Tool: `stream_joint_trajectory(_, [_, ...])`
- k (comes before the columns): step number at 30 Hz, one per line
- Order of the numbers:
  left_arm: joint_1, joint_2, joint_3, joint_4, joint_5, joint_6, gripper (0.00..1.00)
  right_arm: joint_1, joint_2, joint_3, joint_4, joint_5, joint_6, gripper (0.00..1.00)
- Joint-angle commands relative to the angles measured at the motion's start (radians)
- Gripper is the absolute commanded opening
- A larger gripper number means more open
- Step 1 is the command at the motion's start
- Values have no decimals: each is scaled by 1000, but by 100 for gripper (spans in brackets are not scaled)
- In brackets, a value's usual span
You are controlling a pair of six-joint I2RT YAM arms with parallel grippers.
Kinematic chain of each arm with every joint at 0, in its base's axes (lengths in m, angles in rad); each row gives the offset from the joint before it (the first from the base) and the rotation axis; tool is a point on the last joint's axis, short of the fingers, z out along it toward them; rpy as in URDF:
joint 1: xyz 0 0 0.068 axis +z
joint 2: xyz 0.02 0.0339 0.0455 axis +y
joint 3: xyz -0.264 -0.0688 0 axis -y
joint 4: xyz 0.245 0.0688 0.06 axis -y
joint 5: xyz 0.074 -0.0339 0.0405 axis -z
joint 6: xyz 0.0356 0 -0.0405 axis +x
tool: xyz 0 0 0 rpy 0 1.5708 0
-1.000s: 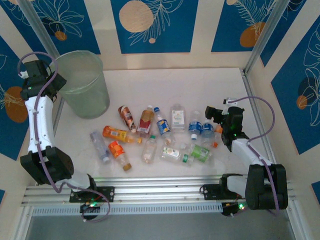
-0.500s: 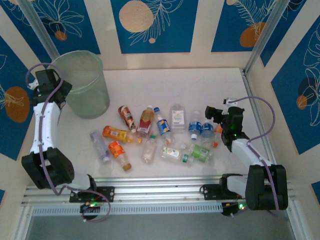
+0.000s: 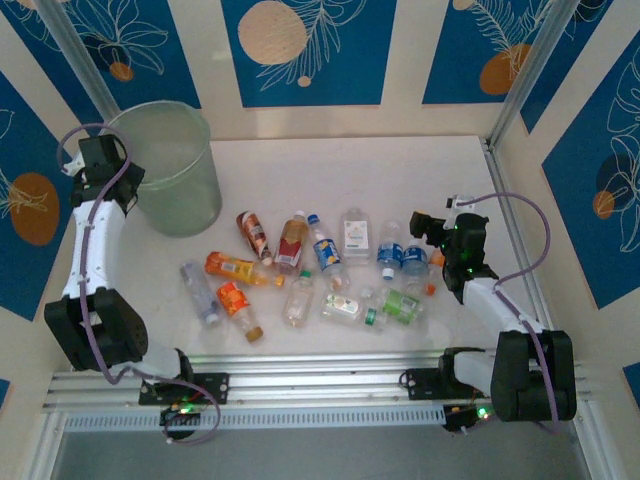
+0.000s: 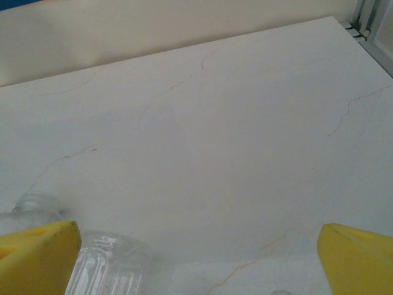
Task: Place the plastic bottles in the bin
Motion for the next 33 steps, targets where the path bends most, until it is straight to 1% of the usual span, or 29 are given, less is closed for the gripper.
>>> stream_joint_trajectory(1, [-13, 26, 26, -8, 11, 3, 35, 6, -19, 26, -5, 12, 12, 99])
stream_joint_trajectory(3, [-16, 36, 41, -10, 19, 6, 32, 6, -18, 26, -5, 11, 12, 99])
stream_joint_trajectory(7, [-25, 78, 86, -14, 35, 8, 31, 6, -18, 25, -3, 11, 12, 99])
stream_joint_trajectory(13, [-54, 160, 179, -16, 35, 8, 21, 5, -18, 24, -5, 12, 10, 99])
stream_joint_trajectory(19, [-111, 274, 341, -66, 34, 43, 14, 4, -18, 23, -5, 22, 8, 99])
stream_joint_trajectory(25, [-158, 389, 497, -102, 54, 64, 10, 5, -18, 25, -5, 17, 7, 99])
stream_joint_trajectory(33, [-224, 599, 848, -248, 132, 143, 7, 6, -22, 24, -7, 17, 7, 99])
